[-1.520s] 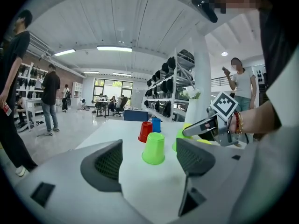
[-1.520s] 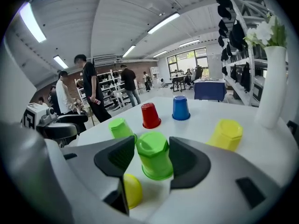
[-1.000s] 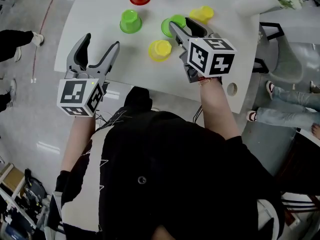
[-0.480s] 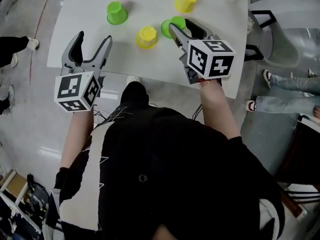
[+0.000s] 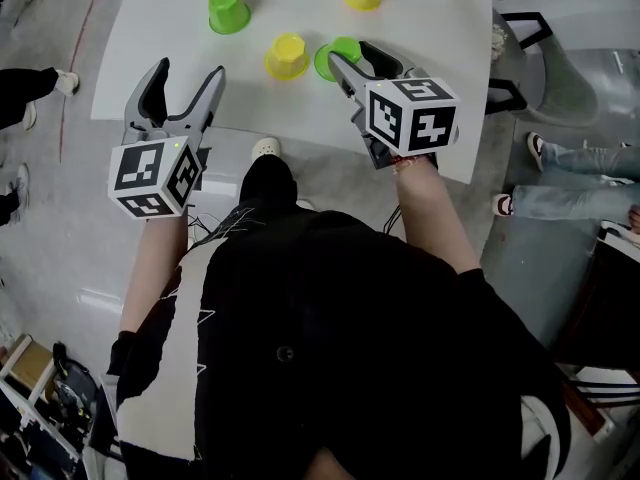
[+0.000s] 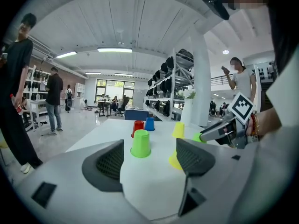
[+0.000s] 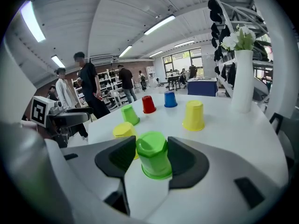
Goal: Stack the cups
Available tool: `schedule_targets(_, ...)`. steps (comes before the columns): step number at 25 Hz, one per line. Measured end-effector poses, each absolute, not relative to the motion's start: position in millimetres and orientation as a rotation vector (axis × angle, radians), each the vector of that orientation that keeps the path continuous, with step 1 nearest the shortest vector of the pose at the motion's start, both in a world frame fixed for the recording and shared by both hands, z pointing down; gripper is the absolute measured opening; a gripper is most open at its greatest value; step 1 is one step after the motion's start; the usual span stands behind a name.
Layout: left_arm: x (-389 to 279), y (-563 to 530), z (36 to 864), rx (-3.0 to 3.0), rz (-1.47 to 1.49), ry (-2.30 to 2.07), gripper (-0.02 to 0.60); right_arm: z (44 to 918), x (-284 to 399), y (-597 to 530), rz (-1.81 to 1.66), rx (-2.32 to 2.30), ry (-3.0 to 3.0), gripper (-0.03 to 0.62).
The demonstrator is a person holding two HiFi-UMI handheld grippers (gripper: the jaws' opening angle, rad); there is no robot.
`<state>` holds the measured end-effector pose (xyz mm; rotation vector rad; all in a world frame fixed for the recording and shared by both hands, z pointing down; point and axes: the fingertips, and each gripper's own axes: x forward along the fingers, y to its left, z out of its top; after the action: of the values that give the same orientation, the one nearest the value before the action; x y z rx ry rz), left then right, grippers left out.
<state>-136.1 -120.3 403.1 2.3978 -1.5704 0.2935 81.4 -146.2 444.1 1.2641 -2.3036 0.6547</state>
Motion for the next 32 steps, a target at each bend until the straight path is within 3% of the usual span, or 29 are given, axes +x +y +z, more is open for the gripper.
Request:
schedule_targets(24,-141.1,-118.9,404.4,2.37,0.282,-1.595,0.357,450.0,72.7,-140.6,0.716,1.254,-2.299,0.227)
schedule_targets(32,-141.7,-140.9,398.1,2.399,0.277,-1.586,0.357,411.2,79.9,-150.2,0.798,1.342,-2.398,0.29)
